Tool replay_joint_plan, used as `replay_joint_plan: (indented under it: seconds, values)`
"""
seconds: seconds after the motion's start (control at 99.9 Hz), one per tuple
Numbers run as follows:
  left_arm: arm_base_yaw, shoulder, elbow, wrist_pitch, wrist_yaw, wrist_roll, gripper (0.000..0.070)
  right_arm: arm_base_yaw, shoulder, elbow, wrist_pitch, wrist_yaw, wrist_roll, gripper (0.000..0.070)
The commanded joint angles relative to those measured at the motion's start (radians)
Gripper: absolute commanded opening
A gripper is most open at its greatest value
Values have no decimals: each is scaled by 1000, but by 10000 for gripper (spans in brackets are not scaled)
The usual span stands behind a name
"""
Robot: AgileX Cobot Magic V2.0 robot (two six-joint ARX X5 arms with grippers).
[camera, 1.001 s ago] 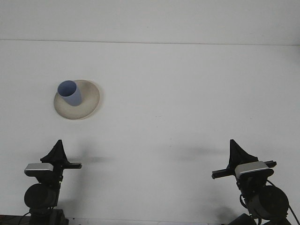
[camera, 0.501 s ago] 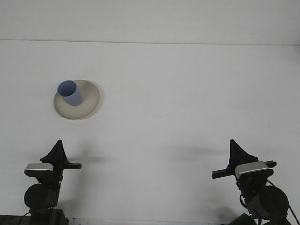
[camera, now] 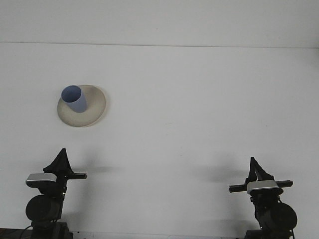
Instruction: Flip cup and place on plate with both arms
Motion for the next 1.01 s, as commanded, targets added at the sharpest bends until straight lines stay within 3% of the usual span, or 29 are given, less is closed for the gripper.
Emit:
replay_joint_plan:
  seconds: [0.0,0.18,1.001]
  values:
    - [2,-1,-20,10,-3,-6,14,-14,2,-29,30,-14,-36,0]
    - [2,-1,-20,5,-3,-7,14,-24,2,-121,105,-20,-55,0]
    - [2,-1,-20,3,-3,-6,14,-24,2,-119,135,-18,-61,0]
